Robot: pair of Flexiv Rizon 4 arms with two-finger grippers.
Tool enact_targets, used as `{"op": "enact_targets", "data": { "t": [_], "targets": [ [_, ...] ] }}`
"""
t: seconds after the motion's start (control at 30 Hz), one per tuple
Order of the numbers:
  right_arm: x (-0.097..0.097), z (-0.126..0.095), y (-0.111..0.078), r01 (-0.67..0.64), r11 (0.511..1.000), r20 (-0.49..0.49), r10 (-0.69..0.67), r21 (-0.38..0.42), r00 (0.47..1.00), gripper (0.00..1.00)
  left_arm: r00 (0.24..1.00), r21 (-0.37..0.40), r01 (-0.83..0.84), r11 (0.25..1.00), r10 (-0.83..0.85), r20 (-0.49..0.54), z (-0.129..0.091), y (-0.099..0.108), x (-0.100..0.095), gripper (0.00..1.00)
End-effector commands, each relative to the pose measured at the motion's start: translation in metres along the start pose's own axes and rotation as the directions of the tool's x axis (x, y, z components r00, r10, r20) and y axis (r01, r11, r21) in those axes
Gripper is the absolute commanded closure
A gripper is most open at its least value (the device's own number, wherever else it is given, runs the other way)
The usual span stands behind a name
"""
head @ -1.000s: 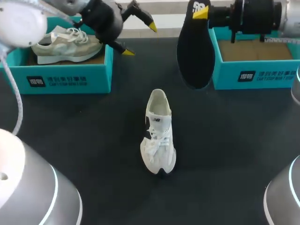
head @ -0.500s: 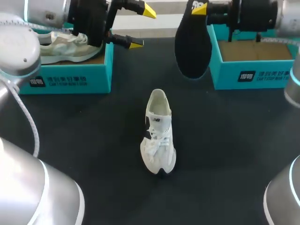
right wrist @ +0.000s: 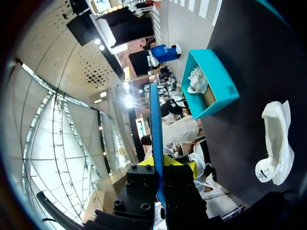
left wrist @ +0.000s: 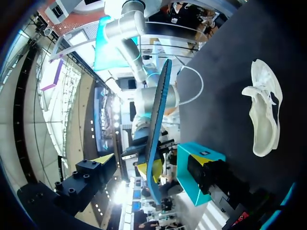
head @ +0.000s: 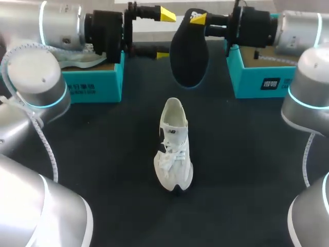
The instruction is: Take the shoe out of the shoebox, open the shoe tongue, remove and reinsert the insole, then place the shoe into the shoebox
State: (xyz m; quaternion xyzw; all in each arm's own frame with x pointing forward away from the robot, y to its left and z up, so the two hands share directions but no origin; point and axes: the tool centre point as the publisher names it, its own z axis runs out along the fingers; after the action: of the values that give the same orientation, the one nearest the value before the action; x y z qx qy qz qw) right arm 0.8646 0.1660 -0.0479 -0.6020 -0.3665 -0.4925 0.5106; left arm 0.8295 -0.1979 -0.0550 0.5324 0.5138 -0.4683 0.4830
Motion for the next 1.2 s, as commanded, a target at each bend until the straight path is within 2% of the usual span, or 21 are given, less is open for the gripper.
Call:
{"op": "enact_targets", "data": {
  "t": [0.03, 0.1, 0.13, 0.2, 0.23, 0.3, 0.33, 0.47, 0.57, 0.73, 0.87, 0.9, 0.93, 1.07, 1.2],
  "targets": [
    [0.001, 0.018, 0.011, -0.01, 1.0, 0.01, 0.009, 0.018, 1.0, 1.0, 0.999, 0.005, -0.003, 1.0, 0.003, 0.054, 0.006, -0.003, 0.005, 0.18],
    [0.0, 0.019, 0.014, -0.021, 1.0, 0.018, 0.02, 0.017, 1.0, 1.0, 0.998, 0.009, -0.001, 1.0, 0.0, 0.058, 0.007, -0.005, 0.006, 0.47],
    [-0.001, 0.02, 0.015, -0.02, 1.0, 0.018, 0.02, 0.018, 1.0, 1.0, 0.998, 0.01, 0.0, 1.0, 0.0, 0.058, 0.007, -0.005, 0.006, 0.53],
    [-0.002, 0.02, 0.017, -0.027, 0.999, 0.02, 0.027, 0.023, 0.999, 1.0, 0.998, 0.013, 0.003, 1.0, -0.004, 0.061, 0.008, -0.006, 0.007, 0.57],
    [-0.002, 0.02, 0.017, -0.028, 0.999, 0.02, 0.027, 0.024, 0.999, 1.0, 0.998, 0.013, 0.003, 1.0, -0.004, 0.061, 0.008, -0.006, 0.007, 0.67],
    [-0.003, 0.021, 0.019, -0.034, 0.999, 0.024, 0.034, 0.03, 0.999, 1.0, 0.998, 0.014, 0.004, 1.0, -0.005, 0.061, 0.008, -0.007, 0.007, 0.77],
    [-0.003, 0.021, 0.019, -0.035, 0.999, 0.024, 0.034, 0.031, 0.999, 1.0, 0.998, 0.014, 0.004, 1.0, -0.005, 0.061, 0.009, -0.007, 0.007, 0.8],
    [-0.004, 0.025, 0.019, -0.043, 0.998, 0.033, 0.042, 0.035, 0.999, 1.0, 0.998, 0.01, 0.005, 1.0, -0.006, 0.064, 0.011, -0.005, 0.008, 0.8],
    [-0.006, 0.029, 0.017, -0.048, 0.998, 0.034, 0.046, 0.039, 0.998, 1.0, 0.998, 0.005, -0.005, 1.0, 0.004, 0.067, 0.017, -0.003, 0.007, 0.94],
    [-0.01, 0.032, 0.014, -0.057, 0.997, 0.034, 0.055, 0.044, 0.998, 1.0, 0.997, -0.004, -0.017, 1.0, 0.018, 0.071, 0.022, -0.001, 0.007, 1.0],
    [-0.011, 0.029, 0.011, -0.045, 0.998, 0.034, 0.043, 0.044, 0.998, 1.0, 0.998, 0.001, -0.017, 1.0, 0.017, 0.068, 0.021, -0.002, 0.008, 1.0],
    [-0.011, 0.024, 0.011, -0.02, 0.999, 0.051, 0.018, 0.041, 0.999, 0.38, 0.998, 0.0, -0.016, 1.0, 0.016, 0.065, 0.018, -0.002, 0.008, 1.0],
    [-0.011, 0.021, 0.011, -0.005, 0.999, 0.05, 0.003, 0.036, 0.999, 0.0, 0.998, -0.001, -0.012, 1.0, 0.012, 0.063, 0.016, -0.002, 0.008, 1.0],
    [-0.014, -0.001, 0.01, 0.104, 0.995, 0.054, -0.104, -0.001, 0.993, 0.0, 0.998, -0.018, 0.013, 1.0, -0.012, 0.067, -0.001, 0.0, 0.008, 1.0],
    [-0.015, -0.016, 0.003, 0.217, 0.975, 0.038, -0.219, 0.045, 0.975, 0.0, 0.998, -0.023, 0.01, 1.0, -0.009, 0.063, -0.015, -0.001, 0.004, 1.0]
  ]
}}
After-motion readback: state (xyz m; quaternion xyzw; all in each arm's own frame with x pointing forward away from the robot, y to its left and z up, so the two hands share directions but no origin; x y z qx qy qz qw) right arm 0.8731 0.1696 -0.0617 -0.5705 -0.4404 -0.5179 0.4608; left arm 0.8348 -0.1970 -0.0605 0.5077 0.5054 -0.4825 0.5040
